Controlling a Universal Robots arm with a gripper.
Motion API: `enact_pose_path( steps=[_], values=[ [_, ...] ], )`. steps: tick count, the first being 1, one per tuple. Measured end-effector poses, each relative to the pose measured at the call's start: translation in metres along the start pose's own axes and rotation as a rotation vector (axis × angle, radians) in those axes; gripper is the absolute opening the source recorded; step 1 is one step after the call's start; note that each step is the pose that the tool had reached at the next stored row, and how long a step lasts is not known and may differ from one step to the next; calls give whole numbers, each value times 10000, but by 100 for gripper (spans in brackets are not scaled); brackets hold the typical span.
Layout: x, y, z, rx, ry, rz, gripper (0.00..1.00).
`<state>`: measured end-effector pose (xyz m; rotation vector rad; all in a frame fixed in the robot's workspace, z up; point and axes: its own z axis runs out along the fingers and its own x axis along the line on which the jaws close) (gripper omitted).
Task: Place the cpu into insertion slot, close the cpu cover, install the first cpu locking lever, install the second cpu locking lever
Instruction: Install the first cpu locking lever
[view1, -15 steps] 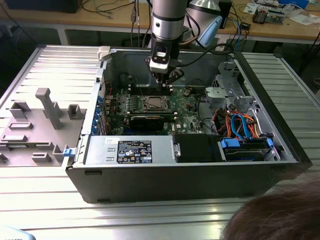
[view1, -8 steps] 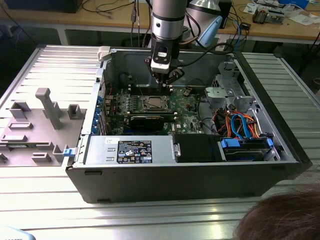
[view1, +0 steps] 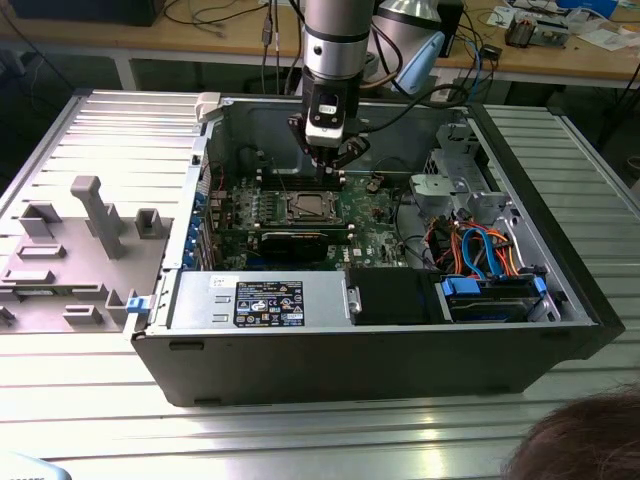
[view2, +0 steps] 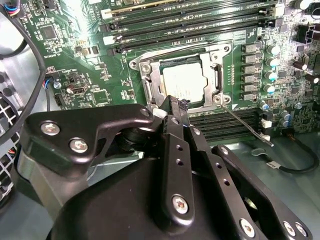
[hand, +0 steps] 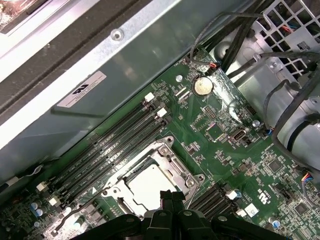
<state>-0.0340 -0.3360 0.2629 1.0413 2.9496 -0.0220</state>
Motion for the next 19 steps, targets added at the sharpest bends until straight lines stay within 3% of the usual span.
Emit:
enact_pose_path(
  steps=[19],
  values=[
    [0, 0, 0, -13, -6, -717, 11]
  ],
)
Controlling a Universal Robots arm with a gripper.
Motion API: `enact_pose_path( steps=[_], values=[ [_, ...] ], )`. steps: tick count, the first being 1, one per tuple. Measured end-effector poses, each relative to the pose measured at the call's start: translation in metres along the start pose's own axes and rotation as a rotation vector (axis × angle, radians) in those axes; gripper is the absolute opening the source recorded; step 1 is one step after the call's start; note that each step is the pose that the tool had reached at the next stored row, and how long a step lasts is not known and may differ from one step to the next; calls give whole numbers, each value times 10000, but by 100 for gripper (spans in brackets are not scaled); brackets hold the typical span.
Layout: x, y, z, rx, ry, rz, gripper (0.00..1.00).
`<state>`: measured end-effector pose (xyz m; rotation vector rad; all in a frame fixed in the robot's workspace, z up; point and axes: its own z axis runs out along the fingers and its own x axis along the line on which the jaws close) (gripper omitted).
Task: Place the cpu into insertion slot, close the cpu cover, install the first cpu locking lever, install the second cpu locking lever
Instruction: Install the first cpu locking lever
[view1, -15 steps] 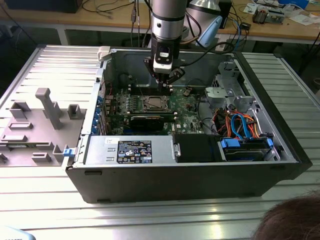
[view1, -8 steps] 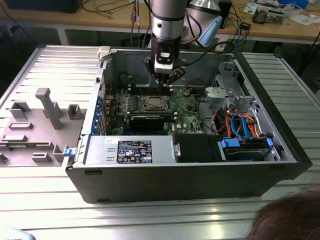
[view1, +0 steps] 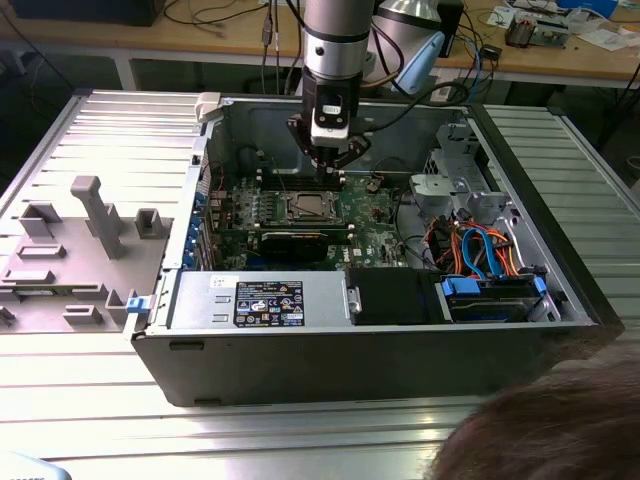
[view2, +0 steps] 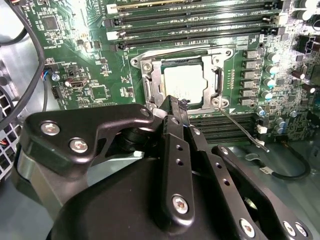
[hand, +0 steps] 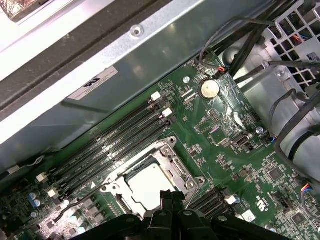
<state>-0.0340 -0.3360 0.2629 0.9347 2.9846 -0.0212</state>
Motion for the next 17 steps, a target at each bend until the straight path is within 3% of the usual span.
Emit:
enact_pose_path(
  steps=[17],
  values=[
    [0, 0, 0, -12, -6, -678, 11]
  ],
)
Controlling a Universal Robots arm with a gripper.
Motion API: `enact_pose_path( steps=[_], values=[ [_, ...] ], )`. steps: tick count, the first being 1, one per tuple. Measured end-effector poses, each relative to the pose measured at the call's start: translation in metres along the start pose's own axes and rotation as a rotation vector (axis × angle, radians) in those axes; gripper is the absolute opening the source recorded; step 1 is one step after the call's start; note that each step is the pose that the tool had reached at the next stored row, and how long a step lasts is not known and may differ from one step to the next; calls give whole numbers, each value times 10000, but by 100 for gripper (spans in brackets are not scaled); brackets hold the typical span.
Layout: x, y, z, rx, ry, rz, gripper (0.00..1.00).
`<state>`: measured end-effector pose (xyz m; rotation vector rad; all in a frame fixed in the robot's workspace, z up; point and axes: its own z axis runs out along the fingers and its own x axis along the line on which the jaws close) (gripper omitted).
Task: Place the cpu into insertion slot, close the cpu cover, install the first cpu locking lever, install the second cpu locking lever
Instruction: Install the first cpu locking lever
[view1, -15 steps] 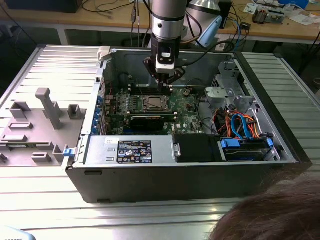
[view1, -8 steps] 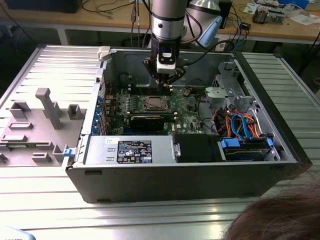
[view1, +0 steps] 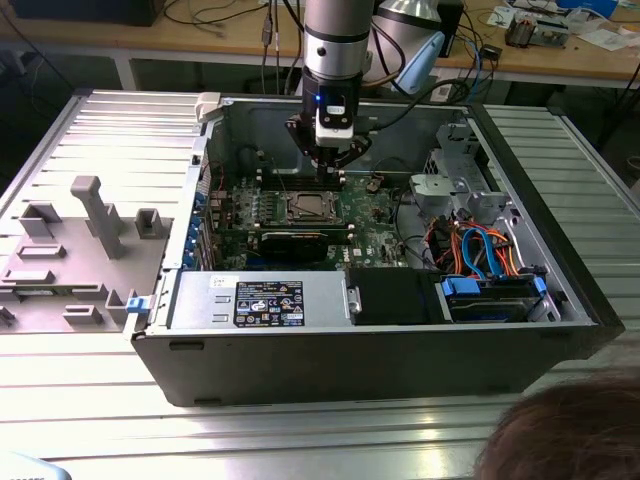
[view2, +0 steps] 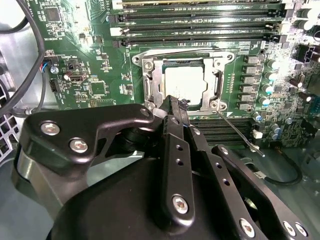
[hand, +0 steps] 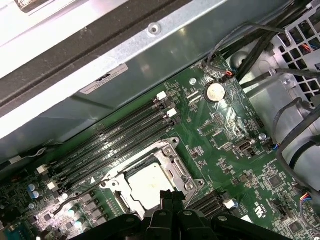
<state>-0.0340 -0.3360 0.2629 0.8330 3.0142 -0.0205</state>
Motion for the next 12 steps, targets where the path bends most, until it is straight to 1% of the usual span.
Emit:
enact_pose_path(
  steps=[7, 12],
  values=[
    [0, 0, 0, -4, -2, -224, 11],
    [0, 0, 0, -10, -5, -485, 11]
  ],
)
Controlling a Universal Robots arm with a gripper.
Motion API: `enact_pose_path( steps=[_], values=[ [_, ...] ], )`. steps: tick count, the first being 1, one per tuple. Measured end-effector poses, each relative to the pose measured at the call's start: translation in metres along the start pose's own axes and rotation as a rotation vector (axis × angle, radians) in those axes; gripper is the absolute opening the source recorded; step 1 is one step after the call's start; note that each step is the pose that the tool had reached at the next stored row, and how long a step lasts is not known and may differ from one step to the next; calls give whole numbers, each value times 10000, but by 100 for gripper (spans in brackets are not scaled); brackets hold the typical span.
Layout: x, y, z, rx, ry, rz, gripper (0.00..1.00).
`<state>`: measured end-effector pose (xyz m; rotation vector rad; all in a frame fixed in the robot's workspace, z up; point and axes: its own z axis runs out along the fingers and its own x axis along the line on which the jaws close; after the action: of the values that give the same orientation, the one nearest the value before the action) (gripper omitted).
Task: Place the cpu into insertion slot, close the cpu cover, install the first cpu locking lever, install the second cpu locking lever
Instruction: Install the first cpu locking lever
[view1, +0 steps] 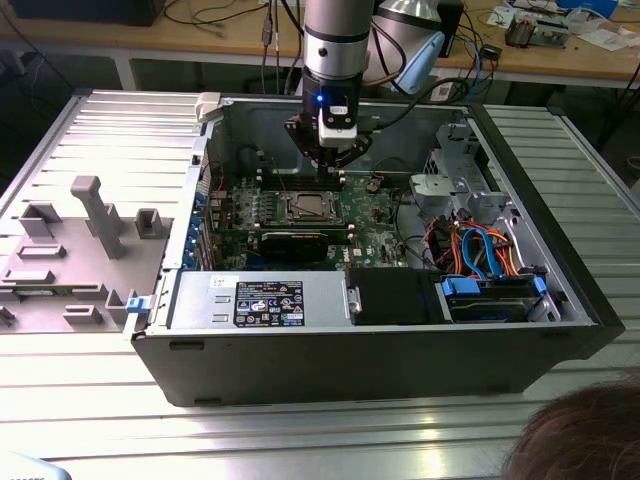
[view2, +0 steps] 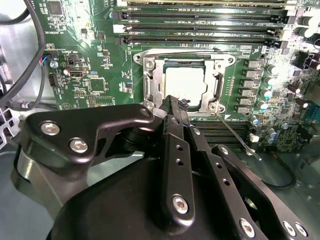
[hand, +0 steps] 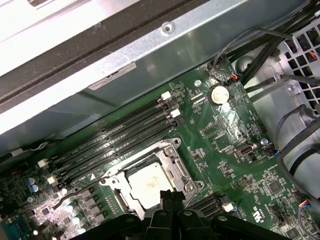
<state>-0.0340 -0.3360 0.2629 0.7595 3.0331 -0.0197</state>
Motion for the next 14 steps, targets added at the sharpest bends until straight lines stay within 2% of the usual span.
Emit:
enact_pose_path(
  steps=[14],
  values=[
    [0, 0, 0, -6, -3, -391, 11]
  ],
)
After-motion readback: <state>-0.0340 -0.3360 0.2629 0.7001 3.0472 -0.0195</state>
